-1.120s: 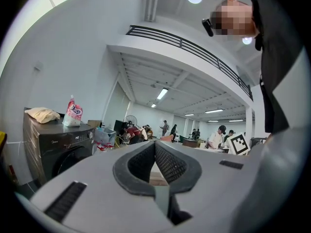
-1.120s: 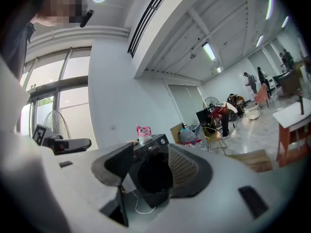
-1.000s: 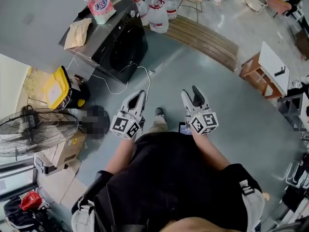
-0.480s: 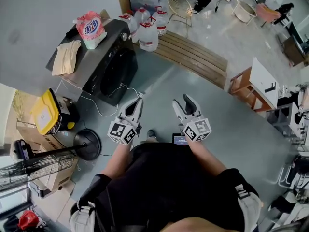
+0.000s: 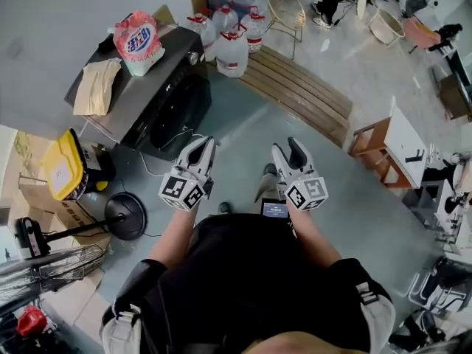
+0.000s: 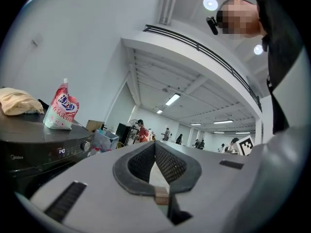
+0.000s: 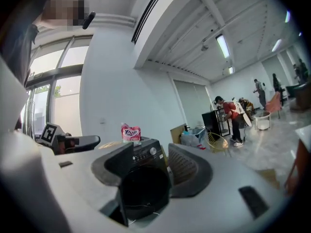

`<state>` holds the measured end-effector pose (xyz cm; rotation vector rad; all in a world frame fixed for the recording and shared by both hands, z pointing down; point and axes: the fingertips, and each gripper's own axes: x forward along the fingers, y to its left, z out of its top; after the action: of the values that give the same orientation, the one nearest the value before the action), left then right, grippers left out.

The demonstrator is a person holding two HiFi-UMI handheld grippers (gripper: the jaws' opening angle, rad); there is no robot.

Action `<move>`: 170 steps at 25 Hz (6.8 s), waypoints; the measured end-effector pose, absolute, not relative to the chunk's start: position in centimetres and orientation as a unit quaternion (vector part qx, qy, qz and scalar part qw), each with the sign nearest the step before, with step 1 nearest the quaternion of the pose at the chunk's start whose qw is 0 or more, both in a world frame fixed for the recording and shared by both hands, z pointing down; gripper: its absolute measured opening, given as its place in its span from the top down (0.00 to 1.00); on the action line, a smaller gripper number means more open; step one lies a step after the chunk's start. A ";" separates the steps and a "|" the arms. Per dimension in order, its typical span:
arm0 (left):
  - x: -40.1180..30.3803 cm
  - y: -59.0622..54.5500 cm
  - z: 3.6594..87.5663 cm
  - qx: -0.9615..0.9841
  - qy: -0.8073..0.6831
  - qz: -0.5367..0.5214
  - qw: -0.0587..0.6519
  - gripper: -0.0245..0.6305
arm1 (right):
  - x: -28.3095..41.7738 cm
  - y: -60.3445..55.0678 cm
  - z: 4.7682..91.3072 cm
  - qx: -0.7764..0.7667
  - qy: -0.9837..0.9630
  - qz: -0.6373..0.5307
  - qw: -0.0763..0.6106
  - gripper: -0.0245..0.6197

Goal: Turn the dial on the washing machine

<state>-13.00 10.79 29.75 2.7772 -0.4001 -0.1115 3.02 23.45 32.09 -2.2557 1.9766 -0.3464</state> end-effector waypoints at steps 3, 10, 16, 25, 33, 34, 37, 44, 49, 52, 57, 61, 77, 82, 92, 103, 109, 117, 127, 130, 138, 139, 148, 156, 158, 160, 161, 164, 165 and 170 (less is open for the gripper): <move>-10.6 8.8 29.6 0.972 -0.161 -0.042 0.167 0.97 | 5.3 20.4 32.4 -0.726 0.675 -0.117 0.064 0.61; -3.3 6.0 27.6 0.964 -0.211 -0.045 0.157 0.97 | 13.8 15.3 30.6 -0.676 0.725 -0.114 0.067 0.61; 0.4 4.4 27.4 0.947 -0.280 -0.047 0.151 0.97 | 18.3 12.0 30.5 -0.615 0.779 -0.111 0.050 0.61; 1.9 2.6 29.5 0.923 -0.347 -0.046 0.157 0.97 | 20.3 7.4 32.7 -0.563 0.820 -0.103 0.024 0.61; 0.0 -3.3 33.1 0.907 -0.384 -0.045 0.165 0.97 | 18.2 -0.2 33.0 -0.542 0.834 -0.100 0.017 0.61; -0.3 -4.1 33.5 0.905 -0.388 -0.046 0.166 0.97 | 17.8 -1.0 33.0 -0.538 0.837 -0.097 0.012 0.61; -1.6 -6.7 34.9 0.898 -0.404 -0.049 0.166 0.97 | 16.8 -3.6 33.6 -0.531 0.842 -0.095 -0.002 0.61; -3.6 -11.8 38.3 0.899 -0.412 -0.026 0.143 0.97 | 11.6 -10.0 36.5 -0.485 0.866 -0.116 -0.025 0.61; -4.9 -14.6 40.6 0.895 -0.418 -0.027 0.152 0.97 | 8.7 -13.9 38.0 -0.467 0.876 -0.118 -0.024 0.61; -5.1 -16.0 42.1 0.890 -0.426 -0.026 0.159 0.97 | 7.3 -16.1 39.5 -0.448 0.885 -0.124 -0.030 0.61; -4.3 -18.2 45.3 0.880 -0.445 -0.020 0.164 0.97 | 6.8 -19.7 42.0 -0.436 0.891 -0.127 -0.030 0.61; -3.9 -19.8 47.1 0.870 -0.462 -0.025 0.168 0.97 | 6.7 -22.6 45.8 -0.423 0.894 -0.149 -0.027 0.60; -3.6 -21.0 52.3 0.871 -0.462 -0.019 0.168 0.97 | 5.6 -28.8 51.7 -0.418 0.897 -0.141 -0.027 0.55; -3.3 -21.3 52.9 0.871 -0.460 -0.022 0.170 0.97 | 5.4 -29.9 52.6 -0.425 0.894 -0.143 -0.023 0.54; -3.7 -20.4 54.3 0.868 -0.460 -0.013 0.187 0.97 | 5.0 -31.5 53.7 -0.444 0.884 -0.142 -0.020 0.50; -3.7 -20.6 54.4 0.869 -0.457 -0.012 0.189 0.97 | 4.3 -32.3 54.9 -0.452 0.879 -0.144 -0.049 0.50; -3.5 -20.9 54.6 0.869 -0.455 -0.011 0.192 0.97 | 4.3 -32.3 54.8 -0.451 0.878 -0.156 -0.037 0.53; -3.3 -21.1 54.3 0.875 -0.448 -0.006 0.182 0.97 | 4.3 -32.3 55.0 -0.451 0.870 -0.197 -0.016 0.53; -3.7 -20.8 53.9 0.876 -0.449 -0.001 0.175 0.97 | 4.5 -32.3 55.2 -0.444 0.848 -0.288 0.039 0.54; -3.6 -21.0 54.0 0.876 -0.448 -0.001 0.176 0.97 | 4.5 -32.3 55.3 -0.439 0.839 -0.316 0.058 0.54; -3.2 -21.1 54.0 0.878 -0.445 0.001 0.175 0.97 | 4.8 -32.3 55.4 -0.427 0.818 -0.374 0.094 0.54; -3.3 -21.1 54.0 0.878 -0.446 0.001 0.175 0.97 | 4.8 -32.3 55.5 -0.426 0.815 -0.380 0.098 0.54; -3.6 -21.0 54.4 0.875 -0.449 0.002 0.181 0.97 | 4.5 -32.5 55.4 -0.404 0.797 -0.426 0.141 0.54; -2.8 -20.7 54.3 0.881 -0.440 0.010 0.171 0.97 | 4.7 -32.4 55.5 -0.390 0.771 -0.469 0.183 0.54; -2.8 -20.7 54.4 0.881 -0.441 0.011 0.173 0.97 | 4.8 -32.5 55.6 -0.385 0.763 -0.482 0.195 0.54; -3.0 -20.8 54.6 0.878 -0.444 0.009 0.177 0.97 | 4.9 -32.5 55.6 -0.379 0.755 -0.494 0.205 0.54; -3.1 -20.8 54.6 0.878 -0.445 0.009 0.178 0.97 | 4.9 -32.5 55.7 -0.377 0.752 -0.498 0.209 0.54; -3.3 -20.8 54.8 0.877 -0.447 0.010 0.178 0.97 | 4.8 -32.5 55.8 -0.371 0.742 -0.513 0.220 0.54; -3.3 -20.8 54.8 0.876 -0.447 0.011 0.178 0.97 | 4.8 -32.5 55.8 -0.370 0.739 -0.517 0.224 0.54; -3.2 -20.8 54.7 0.877 -0.446 0.010 0.178 0.97 | 5.0 -32.5 55.9 -0.362 0.721 -0.539 0.243 0.54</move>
<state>-3.17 -20.77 54.72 2.4806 -1.2626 0.0279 4.96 -32.48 55.91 -0.9899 1.9693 -1.4715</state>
